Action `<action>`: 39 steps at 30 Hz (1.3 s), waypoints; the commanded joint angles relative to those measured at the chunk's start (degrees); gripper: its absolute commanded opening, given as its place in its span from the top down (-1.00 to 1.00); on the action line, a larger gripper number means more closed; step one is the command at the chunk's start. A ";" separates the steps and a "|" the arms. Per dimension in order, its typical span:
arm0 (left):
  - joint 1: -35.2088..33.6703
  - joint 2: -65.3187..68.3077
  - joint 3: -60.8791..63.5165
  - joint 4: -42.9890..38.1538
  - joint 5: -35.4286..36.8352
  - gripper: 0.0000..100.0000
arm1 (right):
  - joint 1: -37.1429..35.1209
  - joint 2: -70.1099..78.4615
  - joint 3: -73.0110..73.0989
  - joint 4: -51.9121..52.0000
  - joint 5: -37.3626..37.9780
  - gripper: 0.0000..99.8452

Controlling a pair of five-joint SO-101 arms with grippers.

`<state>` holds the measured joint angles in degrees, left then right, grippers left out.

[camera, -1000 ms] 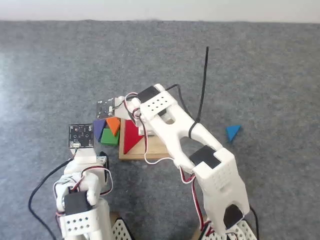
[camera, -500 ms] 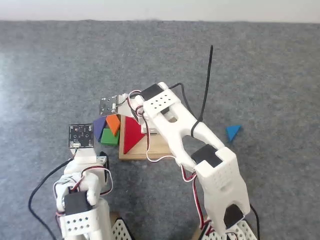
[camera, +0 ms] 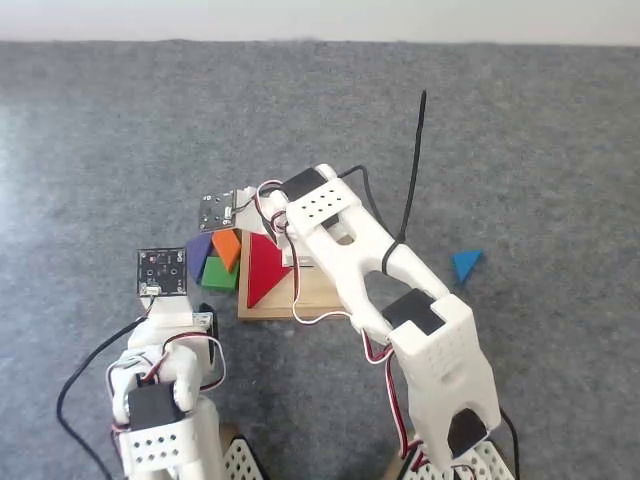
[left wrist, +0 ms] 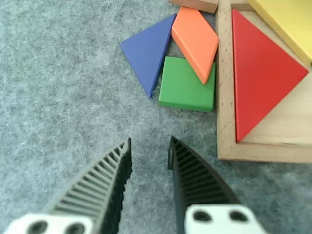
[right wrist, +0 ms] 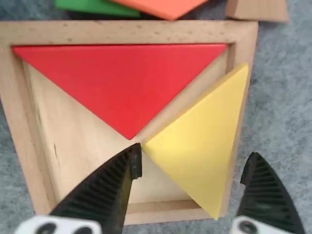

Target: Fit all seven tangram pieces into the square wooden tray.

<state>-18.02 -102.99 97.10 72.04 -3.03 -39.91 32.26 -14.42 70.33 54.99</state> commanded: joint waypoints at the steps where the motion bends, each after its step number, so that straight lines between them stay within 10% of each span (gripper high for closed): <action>1: -0.26 -1.23 -0.66 0.26 -0.18 0.76 | -0.04 -1.45 -2.55 -0.48 0.35 0.38; 15: -0.26 -1.23 -0.66 0.26 -0.18 0.76 | 4.53 -12.53 -2.55 2.68 -9.05 0.40; 22: -0.26 -1.23 -0.66 0.26 -0.18 0.76 | 12.35 -18.95 -2.20 -2.33 -25.93 0.83; 27: -0.26 -1.23 -0.66 0.26 -0.18 0.76 | 16.13 -18.86 8.53 -14.73 -39.47 0.84; 39: -0.26 -1.23 -0.66 0.26 -0.18 0.76 | 15.43 -28.35 36.22 -42.15 -43.96 0.97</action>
<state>-18.02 -102.99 97.10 72.04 -3.03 -23.65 7.38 21.63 31.30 11.65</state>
